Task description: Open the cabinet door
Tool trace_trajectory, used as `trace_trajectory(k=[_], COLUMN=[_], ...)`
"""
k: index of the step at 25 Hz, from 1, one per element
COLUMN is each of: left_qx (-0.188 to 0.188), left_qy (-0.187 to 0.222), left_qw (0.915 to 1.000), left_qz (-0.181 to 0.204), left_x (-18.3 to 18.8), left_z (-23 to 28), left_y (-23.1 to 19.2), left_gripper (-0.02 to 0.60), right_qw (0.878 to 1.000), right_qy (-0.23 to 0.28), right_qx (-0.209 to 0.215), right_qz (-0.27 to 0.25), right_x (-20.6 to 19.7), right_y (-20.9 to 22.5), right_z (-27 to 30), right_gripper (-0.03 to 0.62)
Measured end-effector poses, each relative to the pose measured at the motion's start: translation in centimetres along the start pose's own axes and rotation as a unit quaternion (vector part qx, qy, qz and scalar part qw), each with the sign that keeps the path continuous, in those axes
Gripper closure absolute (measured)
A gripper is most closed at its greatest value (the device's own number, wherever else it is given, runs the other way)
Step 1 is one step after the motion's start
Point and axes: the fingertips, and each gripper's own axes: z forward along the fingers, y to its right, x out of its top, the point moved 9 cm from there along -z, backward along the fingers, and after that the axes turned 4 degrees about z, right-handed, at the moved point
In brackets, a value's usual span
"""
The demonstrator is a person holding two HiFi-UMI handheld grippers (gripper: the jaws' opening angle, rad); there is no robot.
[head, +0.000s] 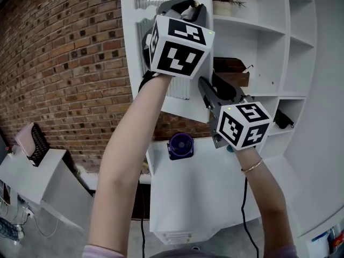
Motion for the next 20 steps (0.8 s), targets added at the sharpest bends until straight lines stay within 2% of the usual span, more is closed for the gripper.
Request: trace_trajectory(k=[20], left_qx=[-0.014], left_qy=[0.013], left_qw=[0.9987], left_qz=[-0.047], left_x=[2.3], left_z=[-7.6], left_y=[-5.0], left_gripper=[0.486], right_qw=[1.0], right_qy=[0.015], right_qx=[0.008], right_qz=[-0.012], right_x=[1.9], right_y=[-9.4], right_z=[-2.6], right_gripper=[0.479])
